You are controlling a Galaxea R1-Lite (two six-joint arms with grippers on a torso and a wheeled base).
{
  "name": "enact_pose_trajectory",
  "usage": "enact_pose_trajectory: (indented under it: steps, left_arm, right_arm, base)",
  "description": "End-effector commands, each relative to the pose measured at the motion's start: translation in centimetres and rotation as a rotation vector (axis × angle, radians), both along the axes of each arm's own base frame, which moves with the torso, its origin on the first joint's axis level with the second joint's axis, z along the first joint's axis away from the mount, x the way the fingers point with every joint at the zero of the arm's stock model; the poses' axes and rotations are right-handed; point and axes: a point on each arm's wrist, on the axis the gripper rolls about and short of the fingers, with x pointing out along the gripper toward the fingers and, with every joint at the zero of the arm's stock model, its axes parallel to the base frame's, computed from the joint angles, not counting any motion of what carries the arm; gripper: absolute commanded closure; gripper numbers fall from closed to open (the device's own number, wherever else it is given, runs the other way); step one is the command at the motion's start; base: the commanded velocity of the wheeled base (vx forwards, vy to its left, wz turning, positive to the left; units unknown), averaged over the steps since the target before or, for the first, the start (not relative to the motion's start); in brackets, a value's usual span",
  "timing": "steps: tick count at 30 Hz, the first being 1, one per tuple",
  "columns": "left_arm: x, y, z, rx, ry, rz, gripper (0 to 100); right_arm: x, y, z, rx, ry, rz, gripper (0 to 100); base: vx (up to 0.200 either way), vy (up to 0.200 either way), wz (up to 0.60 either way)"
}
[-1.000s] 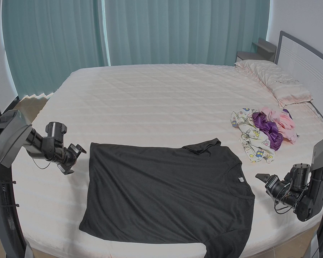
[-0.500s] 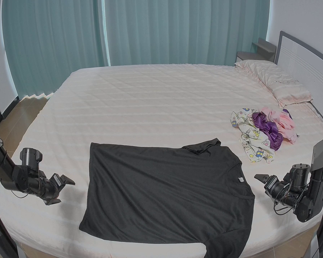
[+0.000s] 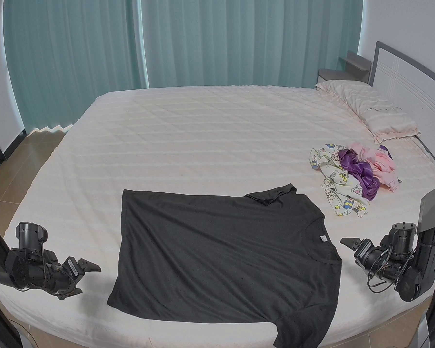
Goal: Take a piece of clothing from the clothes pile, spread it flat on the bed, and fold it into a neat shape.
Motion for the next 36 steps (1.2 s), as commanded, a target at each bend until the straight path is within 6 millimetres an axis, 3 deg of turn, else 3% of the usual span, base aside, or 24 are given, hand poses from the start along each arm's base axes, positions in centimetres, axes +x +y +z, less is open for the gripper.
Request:
enact_pose_trajectory:
  steps: [1, 6, 14, 20, 21, 24, 35, 36]
  left_arm:
    - [-0.4, -0.1, -0.2, -0.006, 0.016, -0.002, 0]
    - [-0.6, -0.2, -0.3, -0.009, 0.023, -0.003, 0]
    - [0.0, -3.4, -0.4, -0.057, 0.043, -0.046, 0]
    - [1.9, -6.0, -2.4, 0.056, 0.017, -0.011, 0]
    - [2.3, -6.8, -3.7, 0.109, 0.012, -0.004, 0]
    - [2.8, -7.5, -4.9, 0.154, -0.018, -0.003, 0]
    - [4.5, -9.3, -5.3, 0.208, -0.091, -0.013, 0]
    - [5.3, -9.4, -6.3, 0.241, -0.085, 0.006, 0]
  right_arm:
    - [-0.1, 0.1, 0.1, 0.0, -0.008, 0.004, 0]
    - [-0.1, 0.1, 0.0, -0.001, -0.005, 0.005, 0]
    - [-0.1, 0.3, 0.0, 0.0, -0.001, 0.012, 0]
    - [-0.1, 0.3, 0.0, 0.0, -0.001, 0.012, 0]
    - [-0.1, 0.3, 0.0, 0.0, -0.001, 0.012, 0]
    - [-0.1, 0.3, 0.0, 0.001, -0.001, 0.011, 0]
    - [-0.1, 0.3, 0.1, 0.001, -0.004, 0.011, 0]
    - [-0.1, 0.5, 0.0, 0.001, -0.003, 0.019, 0]
  base:
    - [-0.2, 0.0, 0.0]
    - [-0.2, 0.0, 0.0]
    - [-0.075, 0.0, 0.0]
    - [0.0, 0.0, 0.0]
    - [0.0, 0.0, 0.0]
    - [0.0, 0.0, 0.0]
    - [0.0, 0.0, 0.0]
    - [0.0, 0.0, 0.0]
